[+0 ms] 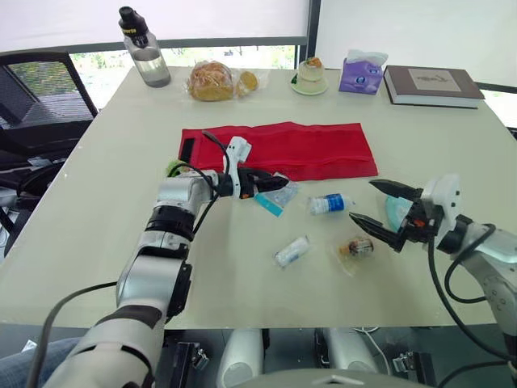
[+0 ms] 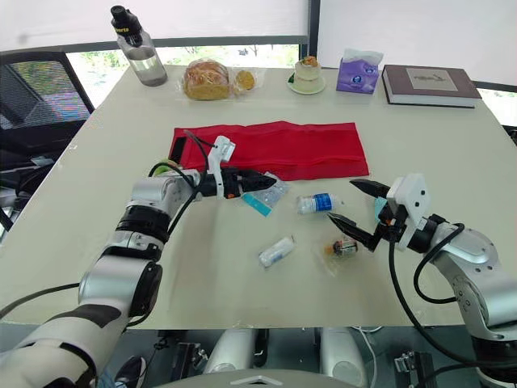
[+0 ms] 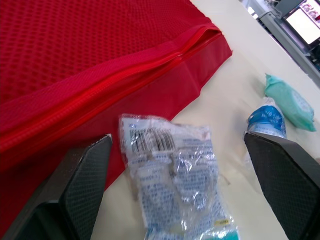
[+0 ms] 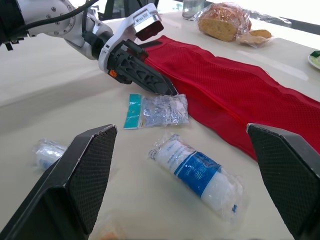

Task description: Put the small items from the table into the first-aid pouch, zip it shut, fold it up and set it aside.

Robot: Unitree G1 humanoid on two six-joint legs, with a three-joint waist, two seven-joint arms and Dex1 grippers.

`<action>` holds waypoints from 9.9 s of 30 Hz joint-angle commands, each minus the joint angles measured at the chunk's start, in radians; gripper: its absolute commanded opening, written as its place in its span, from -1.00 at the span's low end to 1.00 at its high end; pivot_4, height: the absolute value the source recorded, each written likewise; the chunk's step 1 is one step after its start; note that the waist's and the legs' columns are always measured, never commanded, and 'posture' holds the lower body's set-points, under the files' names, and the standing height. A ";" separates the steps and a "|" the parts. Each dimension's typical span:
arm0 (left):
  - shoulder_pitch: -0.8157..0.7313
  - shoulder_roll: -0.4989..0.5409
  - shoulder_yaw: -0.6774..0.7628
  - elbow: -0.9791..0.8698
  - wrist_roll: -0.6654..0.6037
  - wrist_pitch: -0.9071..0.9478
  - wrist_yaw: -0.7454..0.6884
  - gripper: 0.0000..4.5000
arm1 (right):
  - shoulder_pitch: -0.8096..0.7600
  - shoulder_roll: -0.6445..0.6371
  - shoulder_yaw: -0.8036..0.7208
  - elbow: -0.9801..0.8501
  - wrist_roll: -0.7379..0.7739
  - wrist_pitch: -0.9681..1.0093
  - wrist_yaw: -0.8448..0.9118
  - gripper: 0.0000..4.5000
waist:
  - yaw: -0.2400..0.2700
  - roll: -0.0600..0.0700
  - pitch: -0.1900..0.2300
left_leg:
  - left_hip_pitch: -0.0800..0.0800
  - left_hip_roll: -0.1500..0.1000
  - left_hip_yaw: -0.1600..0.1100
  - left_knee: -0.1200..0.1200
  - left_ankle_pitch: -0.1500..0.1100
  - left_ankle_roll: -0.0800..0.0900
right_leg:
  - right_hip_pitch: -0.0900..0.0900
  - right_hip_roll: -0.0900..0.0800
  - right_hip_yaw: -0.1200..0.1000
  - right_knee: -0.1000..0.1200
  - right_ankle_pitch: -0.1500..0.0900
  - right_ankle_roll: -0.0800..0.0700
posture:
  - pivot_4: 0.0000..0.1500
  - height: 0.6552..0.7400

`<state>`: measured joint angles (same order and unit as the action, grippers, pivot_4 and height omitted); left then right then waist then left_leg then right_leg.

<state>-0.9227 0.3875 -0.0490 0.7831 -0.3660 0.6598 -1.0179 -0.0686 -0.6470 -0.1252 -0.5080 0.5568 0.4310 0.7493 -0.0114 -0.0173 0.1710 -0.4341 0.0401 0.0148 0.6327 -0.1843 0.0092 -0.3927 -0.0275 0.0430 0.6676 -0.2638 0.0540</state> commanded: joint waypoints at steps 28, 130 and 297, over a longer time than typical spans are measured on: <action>0.200 -0.095 0.313 -0.528 -0.293 0.266 0.112 -0.94 | -0.179 0.222 0.105 -0.052 0.088 0.258 -0.304 1.00 | -0.001 -0.004 0.002 | 0.000 0.000 -0.001 0.003 0.000 0.000 | -0.003 0.000 0.000 0.010 0.000 0.000 | 1.00 1.00; 0.309 -0.259 0.336 -0.854 -0.779 0.257 0.542 -1.00 | -0.222 0.421 0.078 -0.055 0.750 0.456 -0.821 0.44 | -0.004 -0.005 0.003 | -0.017 0.000 -0.008 0.000 0.000 0.000 | -0.011 0.005 0.000 -0.003 0.000 0.000 | 1.00 1.00; 0.095 -0.021 -0.337 -0.296 0.785 -0.598 0.301 -0.99 | -0.064 0.369 0.046 -0.097 0.431 0.309 -0.686 -0.97 | 0.000 -0.006 0.002 | -0.017 0.001 -0.005 0.012 0.000 0.000 | -0.014 0.007 0.004 0.013 0.002 0.000 | 1.00 1.00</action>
<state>-0.8359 0.3664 -0.3690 0.5379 0.4153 0.0431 -0.6968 -0.1235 -0.2846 -0.0764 -0.5787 0.9855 0.7468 0.0633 -0.0109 -0.0231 0.1729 -0.4508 0.0415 0.0096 0.6450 -0.1838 0.0092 -0.4069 -0.0204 0.0471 0.6801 -0.2622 0.0544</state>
